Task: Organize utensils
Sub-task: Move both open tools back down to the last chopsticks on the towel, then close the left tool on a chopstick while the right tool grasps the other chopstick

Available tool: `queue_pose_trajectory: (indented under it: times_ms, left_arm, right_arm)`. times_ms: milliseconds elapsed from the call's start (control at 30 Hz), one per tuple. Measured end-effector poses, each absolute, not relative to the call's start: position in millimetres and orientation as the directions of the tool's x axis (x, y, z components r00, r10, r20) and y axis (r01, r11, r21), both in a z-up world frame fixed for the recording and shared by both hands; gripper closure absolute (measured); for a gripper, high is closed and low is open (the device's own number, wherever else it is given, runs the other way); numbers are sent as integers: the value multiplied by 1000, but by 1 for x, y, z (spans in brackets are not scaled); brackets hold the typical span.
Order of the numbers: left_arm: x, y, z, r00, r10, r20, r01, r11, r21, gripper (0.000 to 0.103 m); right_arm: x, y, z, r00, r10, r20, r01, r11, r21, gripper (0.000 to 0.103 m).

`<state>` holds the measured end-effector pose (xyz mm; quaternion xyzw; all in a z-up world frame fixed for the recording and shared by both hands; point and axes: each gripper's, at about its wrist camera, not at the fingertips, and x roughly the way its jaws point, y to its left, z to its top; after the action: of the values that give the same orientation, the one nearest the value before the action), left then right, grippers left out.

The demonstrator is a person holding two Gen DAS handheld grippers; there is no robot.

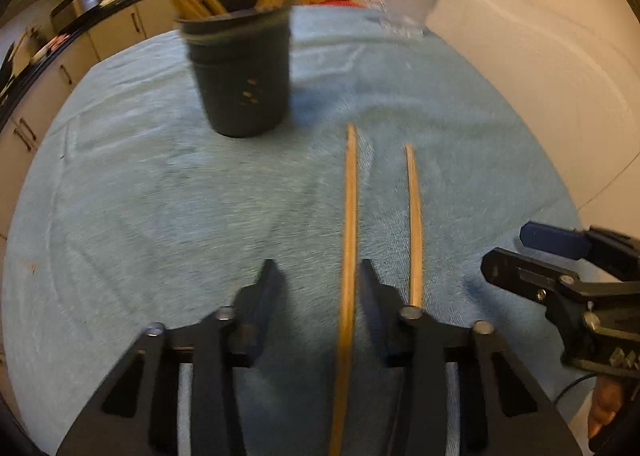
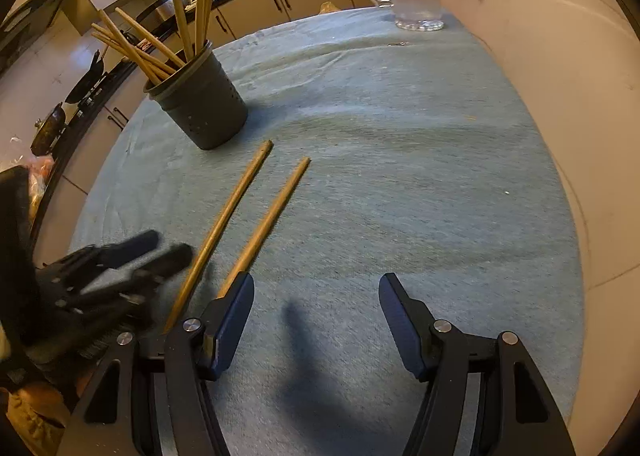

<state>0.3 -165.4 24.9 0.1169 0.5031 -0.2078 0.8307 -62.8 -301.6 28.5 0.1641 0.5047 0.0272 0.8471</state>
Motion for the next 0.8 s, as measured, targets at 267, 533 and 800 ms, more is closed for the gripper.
queue_pose_trajectory:
  times_ms: [267,533,800]
  left_arm:
    - [15,-125,28,358,-225,-906,292,949,-121,96]
    - [13,-90,40,273,-294,-916,266,938,-222,94]
    - [53,-95,35,286,-280,-916,270,941,-204,77]
  right_arm:
    - [-44,-282,18,458,225,-860,86,952,295,33]
    - [-20,-258,17,455,172,-874,40,976,213,33]
    - [11,-236,14,446,62,-893,-4,998,67,50]
